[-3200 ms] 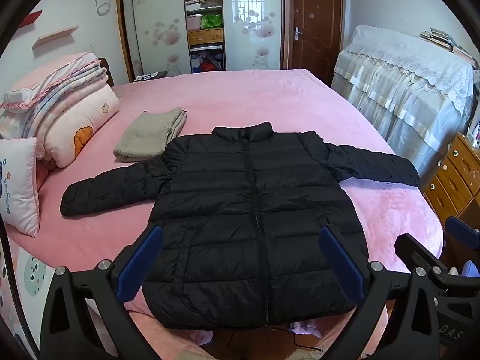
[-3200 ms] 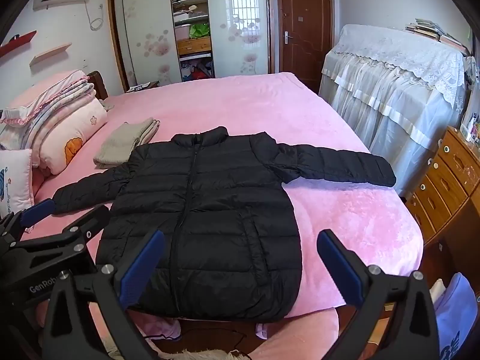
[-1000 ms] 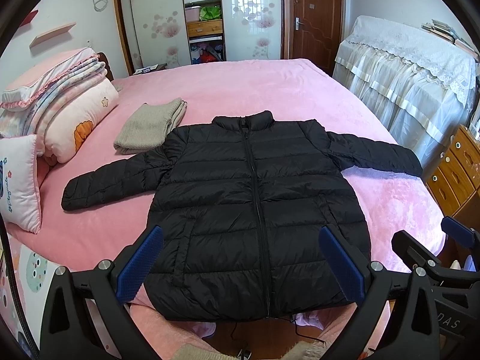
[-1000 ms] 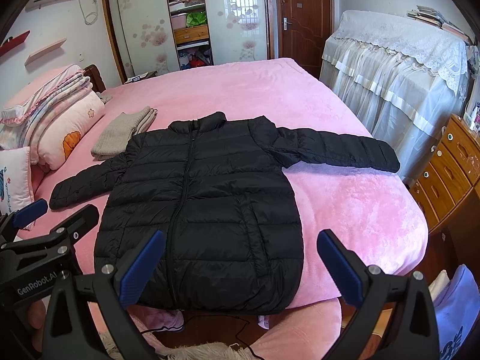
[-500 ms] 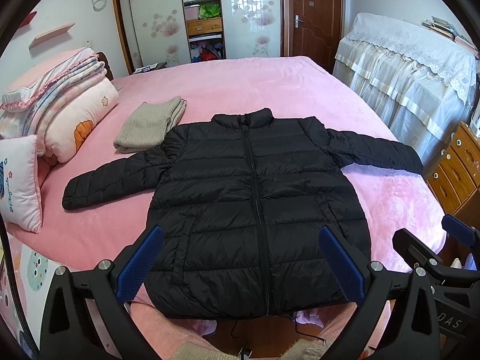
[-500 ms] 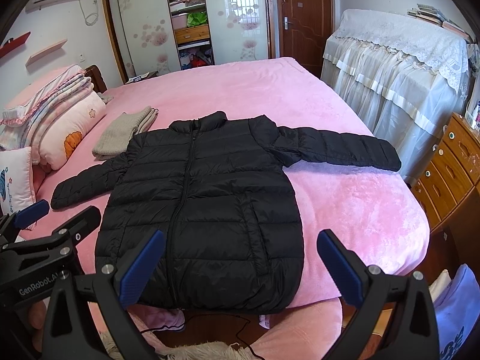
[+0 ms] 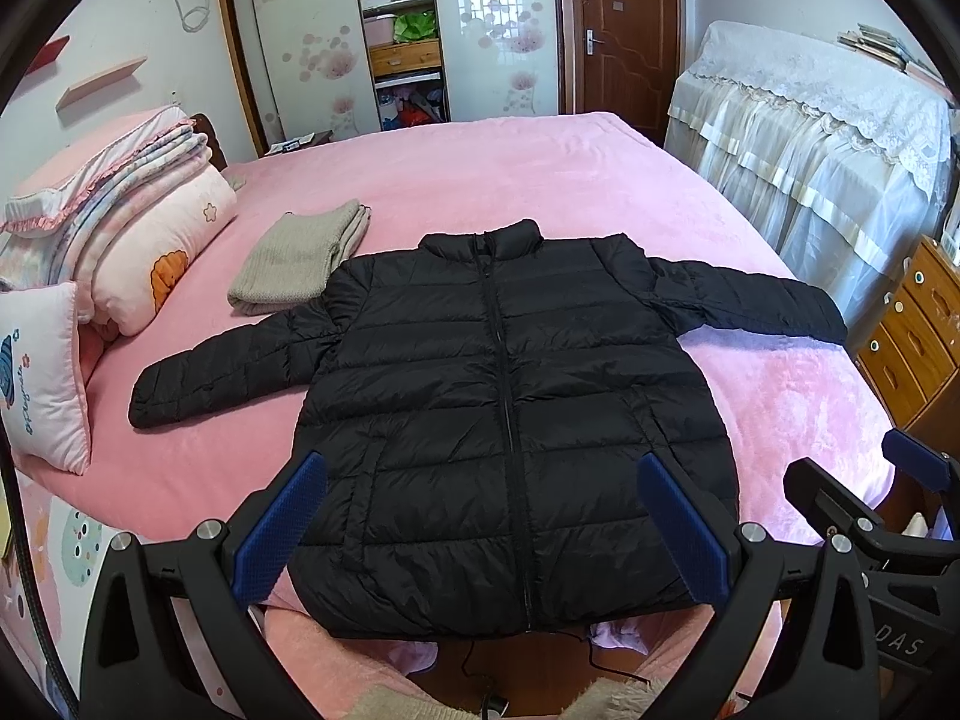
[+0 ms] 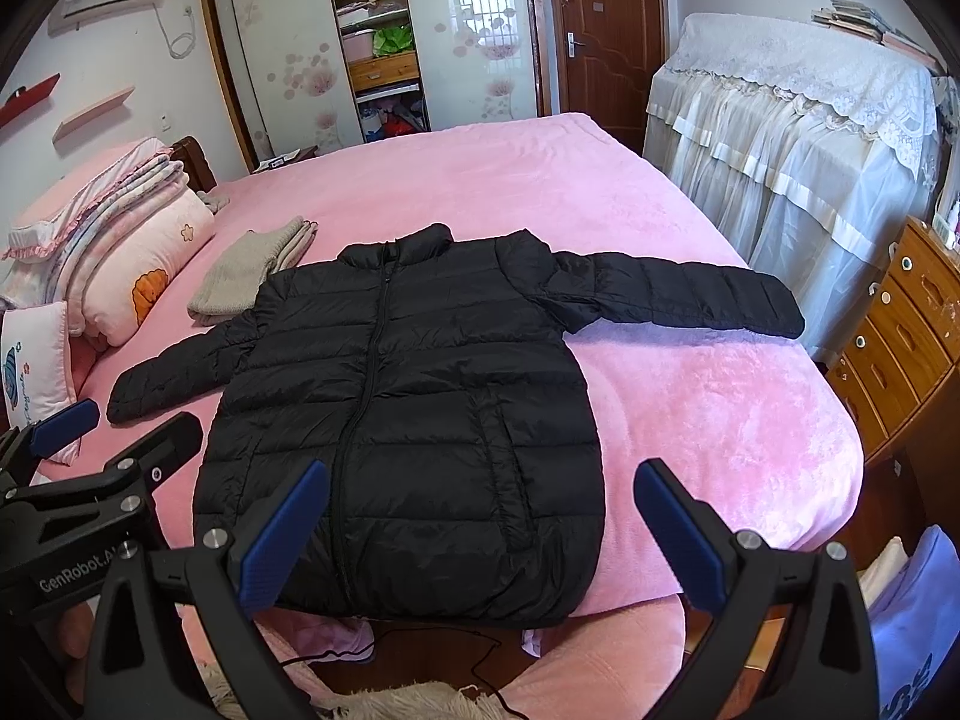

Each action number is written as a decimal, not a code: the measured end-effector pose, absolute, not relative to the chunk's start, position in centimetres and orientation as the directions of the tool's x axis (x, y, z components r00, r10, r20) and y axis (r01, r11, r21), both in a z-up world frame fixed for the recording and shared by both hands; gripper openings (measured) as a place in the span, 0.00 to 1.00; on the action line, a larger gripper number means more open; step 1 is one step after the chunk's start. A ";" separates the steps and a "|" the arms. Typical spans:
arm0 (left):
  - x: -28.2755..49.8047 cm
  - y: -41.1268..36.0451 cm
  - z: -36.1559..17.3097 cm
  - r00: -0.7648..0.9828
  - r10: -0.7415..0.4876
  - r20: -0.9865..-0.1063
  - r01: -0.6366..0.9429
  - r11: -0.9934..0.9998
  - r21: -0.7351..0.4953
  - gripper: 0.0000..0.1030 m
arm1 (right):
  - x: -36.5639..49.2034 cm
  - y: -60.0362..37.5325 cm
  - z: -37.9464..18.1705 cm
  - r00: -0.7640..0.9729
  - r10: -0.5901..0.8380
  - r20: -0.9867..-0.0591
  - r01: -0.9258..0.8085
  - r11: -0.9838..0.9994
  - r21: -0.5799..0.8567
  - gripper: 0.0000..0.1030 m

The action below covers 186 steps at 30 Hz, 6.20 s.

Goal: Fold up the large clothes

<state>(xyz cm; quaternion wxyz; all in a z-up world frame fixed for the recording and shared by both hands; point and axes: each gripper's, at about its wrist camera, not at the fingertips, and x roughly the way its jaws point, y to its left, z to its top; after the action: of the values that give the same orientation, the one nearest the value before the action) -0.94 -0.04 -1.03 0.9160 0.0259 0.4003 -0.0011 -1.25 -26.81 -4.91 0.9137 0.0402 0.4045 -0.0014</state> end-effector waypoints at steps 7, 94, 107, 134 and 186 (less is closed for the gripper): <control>-0.7 -0.7 -0.2 0.688 0.006 -0.726 0.032 0.999 0.038 1.00 | -1.1 -27.3 -4.8 0.673 0.030 -0.739 0.036 0.997 0.073 0.99; 34.3 -41.6 -22.3 0.576 -0.136 -0.806 0.359 0.928 0.099 1.00 | 21.1 -70.5 -25.8 0.652 0.073 -0.755 0.568 0.613 0.550 0.63; 33.4 -37.9 -16.7 0.570 -0.147 -0.808 0.363 0.928 0.087 1.00 | 20.4 -65.7 -16.3 0.795 -0.026 -0.606 0.399 0.776 0.489 0.06; 28.5 1.0 -9.7 0.585 -0.012 -0.811 0.023 1.000 0.002 1.00 | 26.0 -23.1 -7.4 0.766 0.299 -0.570 -0.356 0.935 0.012 0.06; 37.8 -0.8 -8.3 0.612 -0.209 -0.763 0.088 0.977 -0.196 0.07 | 27.4 -36.0 -20.8 0.596 0.046 -0.802 -0.012 0.999 0.048 0.55</control>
<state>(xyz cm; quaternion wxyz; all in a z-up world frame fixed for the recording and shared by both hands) 37.77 -0.79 -8.26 0.8951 -0.0695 0.4325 -0.0829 27.45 -35.99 -20.76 0.8932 0.0188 0.4490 0.0162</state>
